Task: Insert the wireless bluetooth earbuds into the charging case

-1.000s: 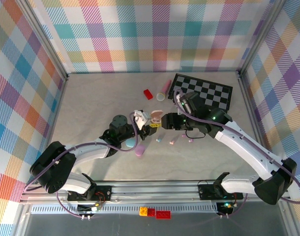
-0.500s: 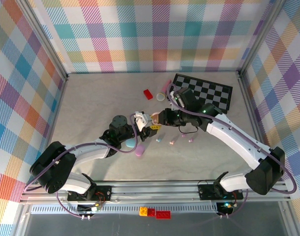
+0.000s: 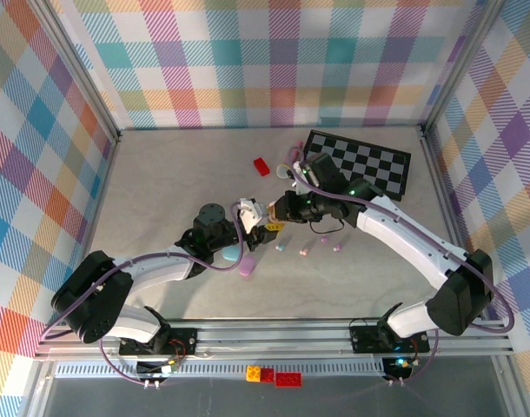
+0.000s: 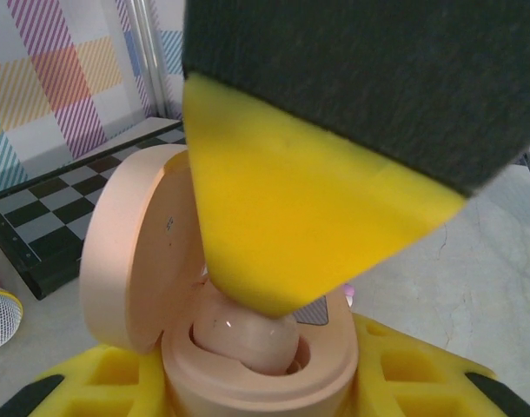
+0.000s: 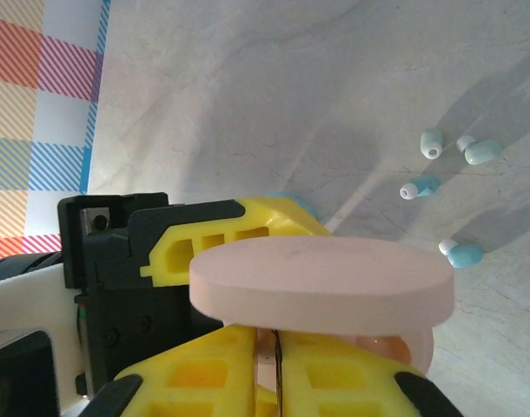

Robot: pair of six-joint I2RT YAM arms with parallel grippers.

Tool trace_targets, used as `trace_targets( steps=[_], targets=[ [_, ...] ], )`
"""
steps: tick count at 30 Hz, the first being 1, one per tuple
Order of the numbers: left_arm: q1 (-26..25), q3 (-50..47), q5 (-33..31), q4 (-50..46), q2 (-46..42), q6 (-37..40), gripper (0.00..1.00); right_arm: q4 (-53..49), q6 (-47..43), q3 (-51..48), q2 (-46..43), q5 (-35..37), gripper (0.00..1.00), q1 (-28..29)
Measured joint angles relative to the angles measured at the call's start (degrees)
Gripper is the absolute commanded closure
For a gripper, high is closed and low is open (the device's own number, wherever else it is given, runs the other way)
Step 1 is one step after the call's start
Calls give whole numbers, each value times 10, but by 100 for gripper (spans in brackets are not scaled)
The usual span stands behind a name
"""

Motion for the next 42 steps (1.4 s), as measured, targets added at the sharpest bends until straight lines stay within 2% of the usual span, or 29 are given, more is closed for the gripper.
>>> trace_targets(
  steps=[6, 12, 18, 36, 42],
  targets=[
    [1, 0, 0, -4, -3, 0, 67, 5, 0, 0, 2, -7, 84, 0],
    [1, 0, 0, -2, -3, 0, 66, 13, 3, -3, -6, -1, 73, 0],
    [1, 0, 0, -2, -3, 0, 66, 14, 10, -6, -16, 15, 69, 0],
    [1, 0, 0, -15, -3, 15, 67, -17, 6, 24, 31, 8, 69, 3],
    [1, 0, -4, -30, -3, 17, 67, -58, -14, 59, 61, 24, 73, 14]
  ],
)
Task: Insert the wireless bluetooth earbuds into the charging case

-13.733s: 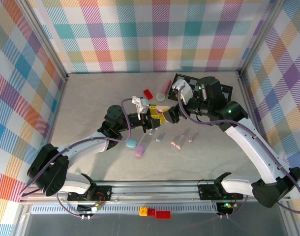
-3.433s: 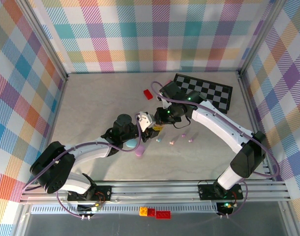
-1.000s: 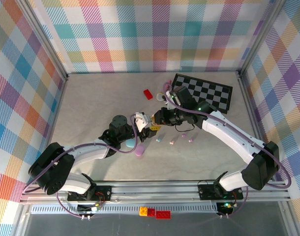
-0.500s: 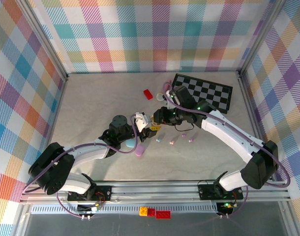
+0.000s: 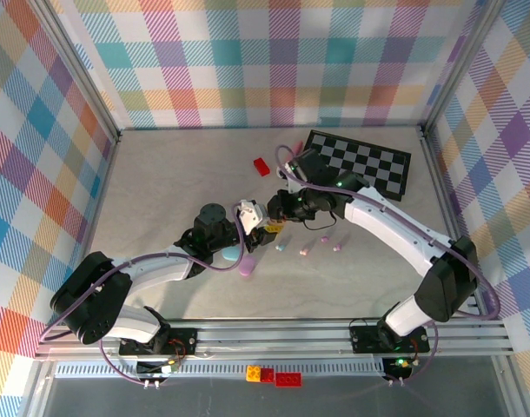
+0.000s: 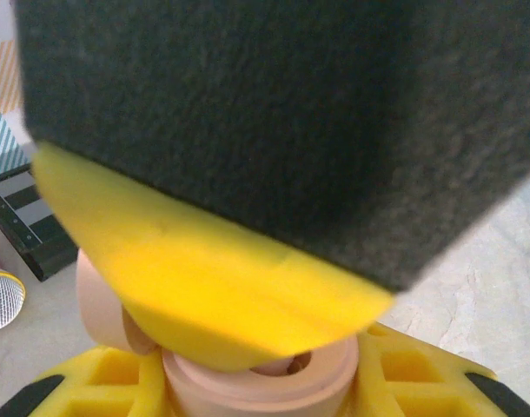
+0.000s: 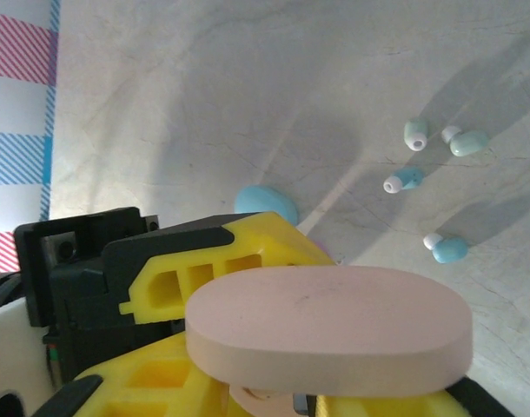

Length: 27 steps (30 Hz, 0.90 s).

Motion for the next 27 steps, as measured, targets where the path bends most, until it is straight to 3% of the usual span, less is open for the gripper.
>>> trace_targets(
  steps=[9, 27],
  targets=[
    [0, 0, 0, -13, 0, 2, 67, -25, -8, 10, 8, 10, 79, 4],
    [0, 0, -2, -13, -5, 11, 66, -30, -5, 16, -10, 59, 79, 10]
  ],
)
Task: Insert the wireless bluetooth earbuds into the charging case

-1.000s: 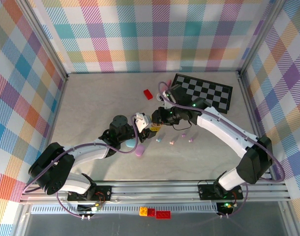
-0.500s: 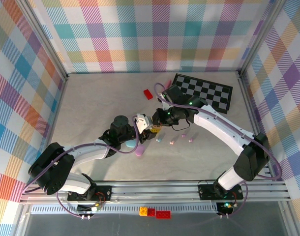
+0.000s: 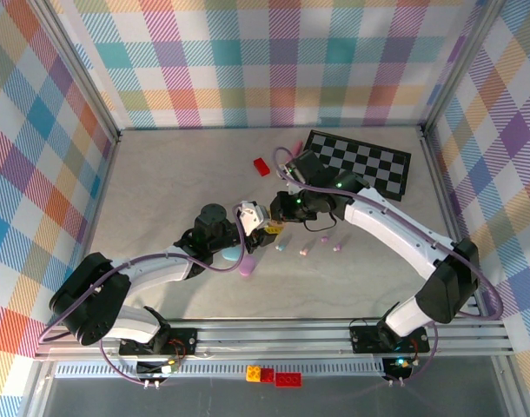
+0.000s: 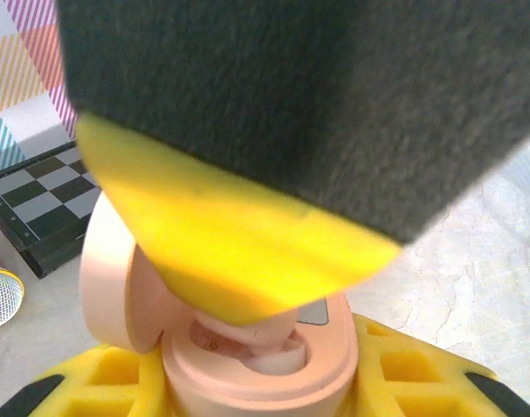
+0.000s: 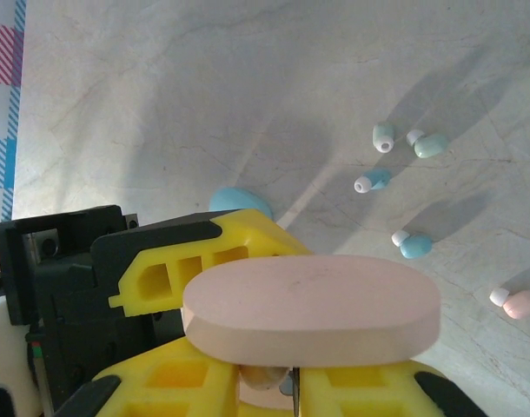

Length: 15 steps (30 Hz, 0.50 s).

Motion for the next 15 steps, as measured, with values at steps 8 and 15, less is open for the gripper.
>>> trace_targets(
  steps=[8, 15],
  targets=[
    [0, 0, 0, 0, -2, 0, 66, 0, 2, 0, -18, 23, 79, 0],
    [0, -2, 0, -1, -10, 0, 66, -9, 0, 0, -19, 38, 79, -1]
  ],
)
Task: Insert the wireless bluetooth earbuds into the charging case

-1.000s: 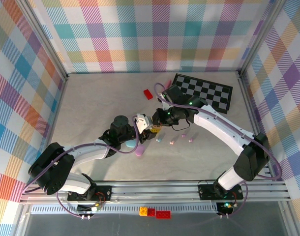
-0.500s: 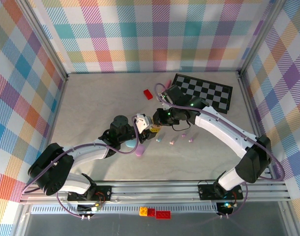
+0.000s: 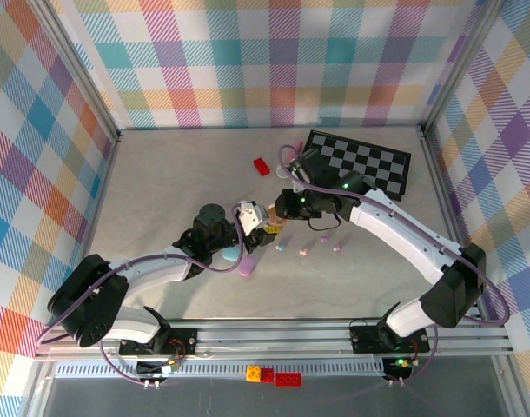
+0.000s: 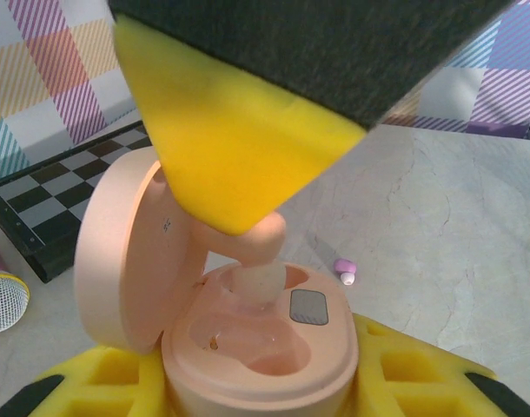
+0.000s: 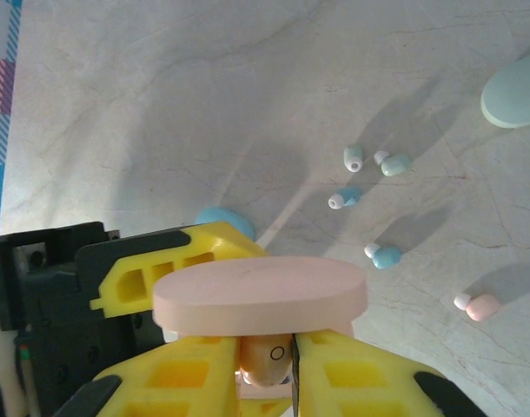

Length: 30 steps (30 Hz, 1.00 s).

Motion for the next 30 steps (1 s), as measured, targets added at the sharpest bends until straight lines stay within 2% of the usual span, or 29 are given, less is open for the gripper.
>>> trace_targets(
  steps=[15, 30],
  targets=[
    [0, -2, 0, 0, -4, 0, 66, -20, -5, -4, -3, 23, 79, -3],
    [0, -2, 3, 1, -4, -7, 66, -20, -16, -7, -2, 1, 78, -3]
  ],
)
